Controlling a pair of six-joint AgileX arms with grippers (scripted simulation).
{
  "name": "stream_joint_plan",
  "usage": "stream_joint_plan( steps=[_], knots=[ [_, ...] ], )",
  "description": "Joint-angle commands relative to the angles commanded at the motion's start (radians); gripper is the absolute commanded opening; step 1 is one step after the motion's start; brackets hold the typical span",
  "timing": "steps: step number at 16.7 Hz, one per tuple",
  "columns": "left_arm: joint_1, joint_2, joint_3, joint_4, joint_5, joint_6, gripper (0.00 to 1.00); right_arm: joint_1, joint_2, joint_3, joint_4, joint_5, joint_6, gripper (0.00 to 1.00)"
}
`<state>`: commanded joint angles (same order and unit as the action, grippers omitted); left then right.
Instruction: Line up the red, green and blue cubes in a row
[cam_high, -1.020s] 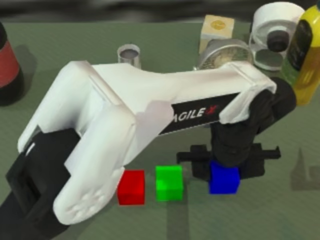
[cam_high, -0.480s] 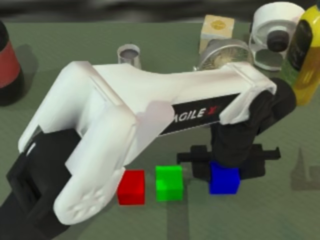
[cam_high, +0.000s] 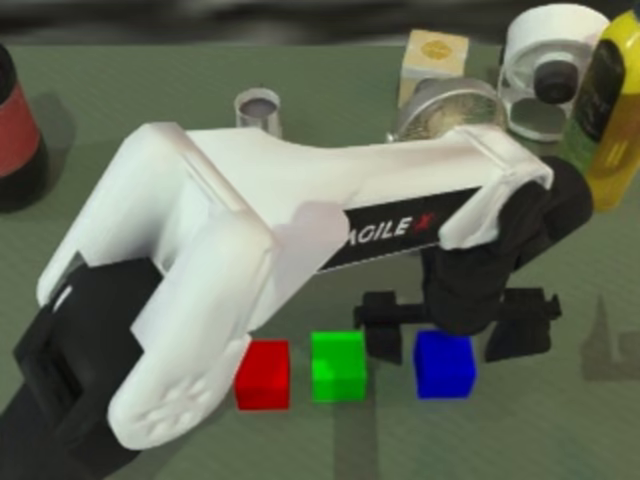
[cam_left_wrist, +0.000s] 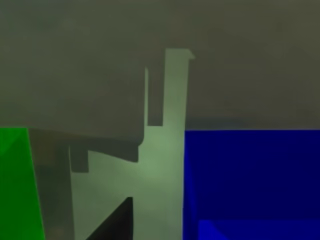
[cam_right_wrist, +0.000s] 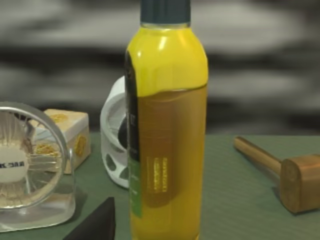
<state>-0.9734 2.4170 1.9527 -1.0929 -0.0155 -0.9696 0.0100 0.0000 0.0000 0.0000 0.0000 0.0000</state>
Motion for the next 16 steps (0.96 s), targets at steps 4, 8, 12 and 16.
stream_joint_plan(
  steps=[4,8,12,16],
  knots=[
    [0.0,0.0,0.0,0.0,0.0,0.0,1.0,0.0,0.0,0.0,0.0,0.0,0.0,1.0],
    [0.004,-0.002,0.017,-0.018,0.0,-0.003,1.0,0.0,0.0,0.0,0.0,0.0,0.0,1.0],
    [0.01,-0.021,0.127,-0.156,0.0,-0.004,1.0,0.0,0.0,0.0,0.0,0.0,0.0,1.0],
    [0.017,-0.041,0.207,-0.247,-0.001,-0.005,1.0,0.0,0.0,0.0,0.0,0.0,0.0,1.0]
  ],
)
